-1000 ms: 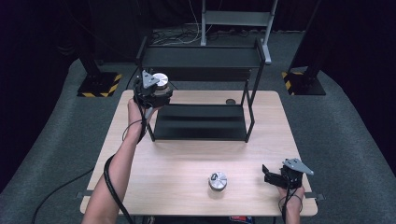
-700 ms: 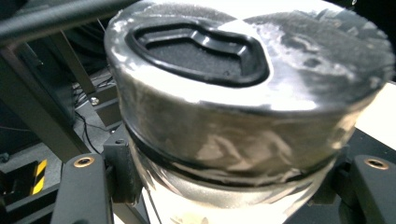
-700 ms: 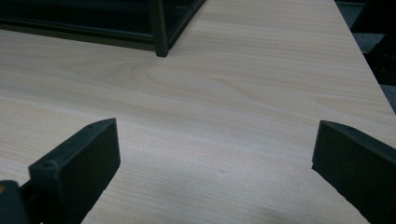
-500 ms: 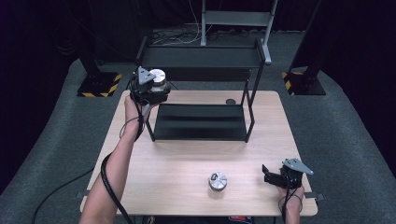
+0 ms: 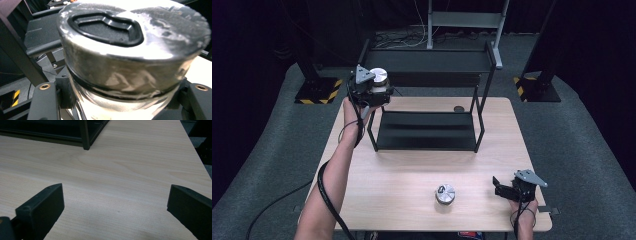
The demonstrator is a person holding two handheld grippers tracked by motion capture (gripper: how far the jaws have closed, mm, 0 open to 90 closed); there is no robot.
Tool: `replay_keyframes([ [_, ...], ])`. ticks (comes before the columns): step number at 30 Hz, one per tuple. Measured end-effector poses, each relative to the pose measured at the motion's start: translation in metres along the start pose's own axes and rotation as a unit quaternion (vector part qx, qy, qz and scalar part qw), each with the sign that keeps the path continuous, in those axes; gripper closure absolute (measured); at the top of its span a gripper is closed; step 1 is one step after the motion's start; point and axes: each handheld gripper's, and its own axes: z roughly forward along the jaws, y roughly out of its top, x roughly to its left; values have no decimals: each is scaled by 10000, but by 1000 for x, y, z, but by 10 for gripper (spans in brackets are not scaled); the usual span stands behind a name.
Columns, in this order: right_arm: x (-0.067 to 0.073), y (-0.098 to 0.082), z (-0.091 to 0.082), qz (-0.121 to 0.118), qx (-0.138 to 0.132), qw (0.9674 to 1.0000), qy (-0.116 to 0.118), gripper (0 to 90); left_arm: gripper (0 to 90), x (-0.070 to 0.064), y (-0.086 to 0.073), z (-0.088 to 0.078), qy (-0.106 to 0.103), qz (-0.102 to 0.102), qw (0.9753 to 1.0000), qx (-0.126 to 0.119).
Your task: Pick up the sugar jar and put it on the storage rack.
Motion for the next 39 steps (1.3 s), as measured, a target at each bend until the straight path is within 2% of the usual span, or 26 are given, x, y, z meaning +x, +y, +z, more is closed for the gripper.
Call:
replay_keyframes([
  [23, 0, -2, -1, 18, -42, 10000, -9, 1, 304, 1, 16, -7, -75, 75, 9999, -122],
  [39, -1, -2, -1, 25, -62, 10000, 0, 1, 304, -1, 31, -16, -37, 194, 9996, -179],
])
